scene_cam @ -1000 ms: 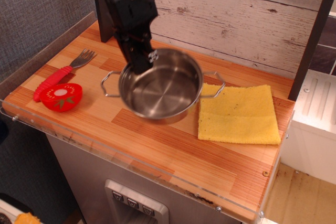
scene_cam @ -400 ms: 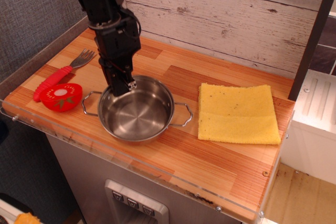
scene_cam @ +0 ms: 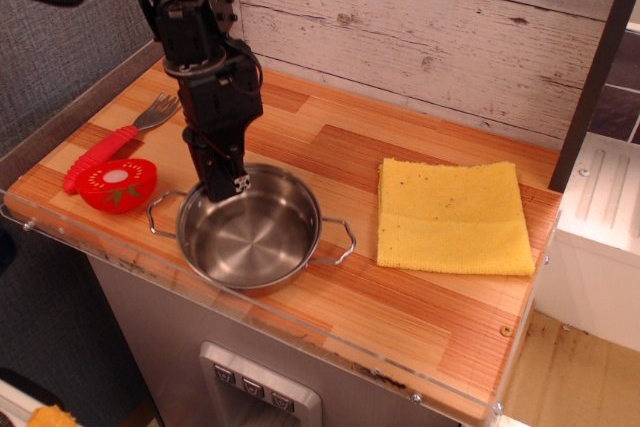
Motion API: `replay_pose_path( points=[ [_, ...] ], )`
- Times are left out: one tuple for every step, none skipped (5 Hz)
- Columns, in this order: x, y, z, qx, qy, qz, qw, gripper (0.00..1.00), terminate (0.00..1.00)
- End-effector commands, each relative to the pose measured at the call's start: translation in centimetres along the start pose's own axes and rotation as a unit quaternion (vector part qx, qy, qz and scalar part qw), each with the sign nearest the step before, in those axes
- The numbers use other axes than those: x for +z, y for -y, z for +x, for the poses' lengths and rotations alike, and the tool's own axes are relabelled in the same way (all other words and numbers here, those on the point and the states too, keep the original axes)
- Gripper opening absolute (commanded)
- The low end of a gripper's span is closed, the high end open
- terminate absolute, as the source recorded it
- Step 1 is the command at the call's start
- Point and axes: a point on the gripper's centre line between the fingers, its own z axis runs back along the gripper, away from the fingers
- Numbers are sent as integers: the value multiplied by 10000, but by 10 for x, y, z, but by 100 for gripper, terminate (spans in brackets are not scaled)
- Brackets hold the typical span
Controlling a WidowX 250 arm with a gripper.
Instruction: Take the pot off the cloth and place it to the left of the red knife.
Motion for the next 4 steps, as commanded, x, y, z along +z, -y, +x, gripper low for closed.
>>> replay_pose_path(
  points=[
    [8,-11,-7,-103,10,83,9999,100,0],
    [10,-9,-6,-115,28,112,9999,100,0],
    [12,-7,-5,-167,33,130,9998,100,0],
    [39,2,-9,436,529,114,9976,100,0]
  ],
)
